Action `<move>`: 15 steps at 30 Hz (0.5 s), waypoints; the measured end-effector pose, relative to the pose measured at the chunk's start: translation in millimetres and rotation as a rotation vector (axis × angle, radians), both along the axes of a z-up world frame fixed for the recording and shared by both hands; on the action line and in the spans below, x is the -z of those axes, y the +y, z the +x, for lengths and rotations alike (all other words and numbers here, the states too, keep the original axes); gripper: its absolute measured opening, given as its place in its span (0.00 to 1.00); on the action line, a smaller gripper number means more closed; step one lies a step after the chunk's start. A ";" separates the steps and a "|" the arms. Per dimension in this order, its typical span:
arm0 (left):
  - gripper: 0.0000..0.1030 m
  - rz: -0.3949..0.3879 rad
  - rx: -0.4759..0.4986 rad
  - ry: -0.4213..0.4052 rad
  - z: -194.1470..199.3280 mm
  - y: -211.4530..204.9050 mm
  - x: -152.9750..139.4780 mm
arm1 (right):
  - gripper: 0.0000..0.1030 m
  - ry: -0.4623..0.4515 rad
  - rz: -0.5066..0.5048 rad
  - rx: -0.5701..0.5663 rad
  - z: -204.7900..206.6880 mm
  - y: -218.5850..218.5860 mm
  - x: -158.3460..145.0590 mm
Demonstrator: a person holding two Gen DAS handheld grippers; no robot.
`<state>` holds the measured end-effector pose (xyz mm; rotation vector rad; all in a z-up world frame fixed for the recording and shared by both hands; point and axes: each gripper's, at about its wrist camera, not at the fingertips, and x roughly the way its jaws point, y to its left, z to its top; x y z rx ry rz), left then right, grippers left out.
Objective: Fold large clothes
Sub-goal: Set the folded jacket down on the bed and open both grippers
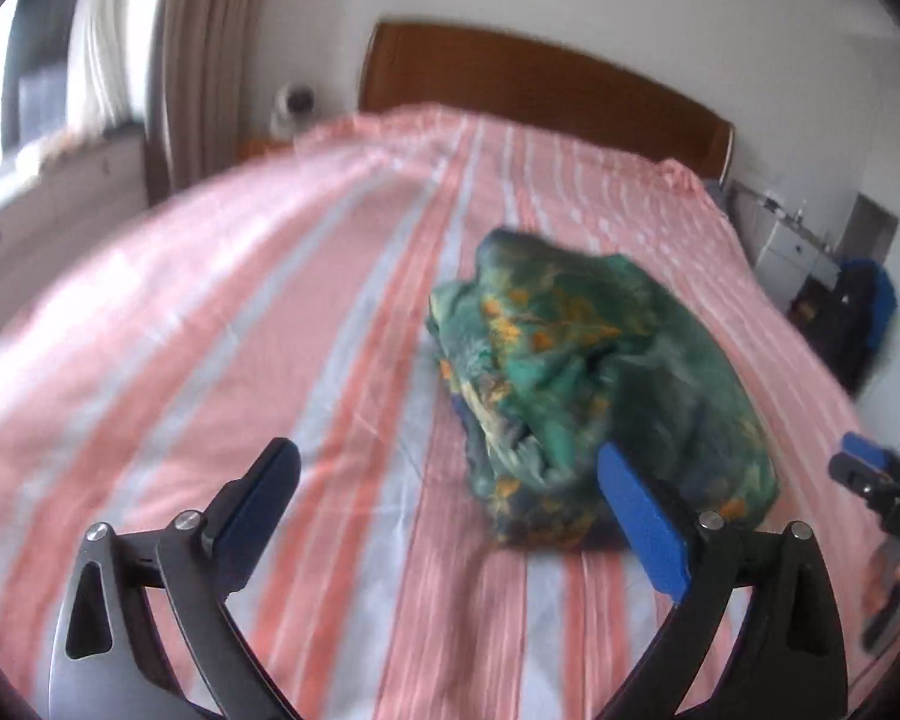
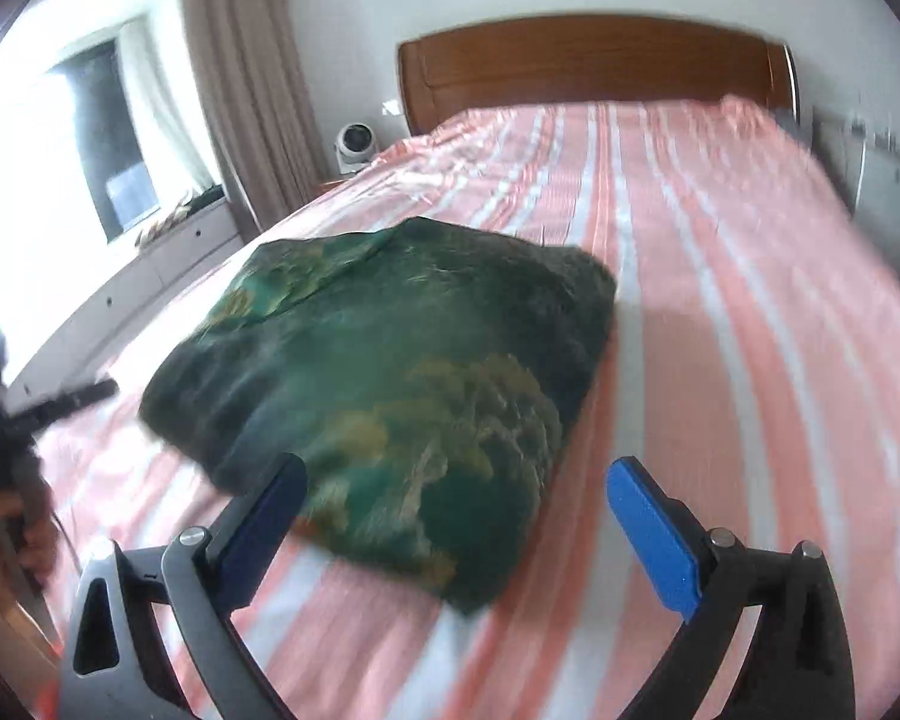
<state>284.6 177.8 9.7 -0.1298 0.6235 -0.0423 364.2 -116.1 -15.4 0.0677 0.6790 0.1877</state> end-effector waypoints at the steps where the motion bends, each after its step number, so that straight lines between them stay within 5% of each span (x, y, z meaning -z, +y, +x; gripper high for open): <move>1: 1.00 0.072 -0.035 -0.033 -23.1 -7.2 -7.6 | 0.97 -0.017 -0.027 0.001 -16.0 4.5 -2.1; 5: 1.00 0.211 -0.127 -0.113 -63.8 -22.5 -43.5 | 0.98 -0.102 -0.092 0.020 -62.1 1.5 -18.8; 9: 1.00 0.284 -0.226 -0.133 -110.3 -46.5 -44.7 | 0.99 -0.196 -0.122 0.080 -111.0 -12.9 -28.6; 15: 1.00 0.305 -0.179 -0.133 -155.3 -82.5 -39.2 | 0.99 -0.245 -0.145 0.156 -169.9 -24.5 -38.0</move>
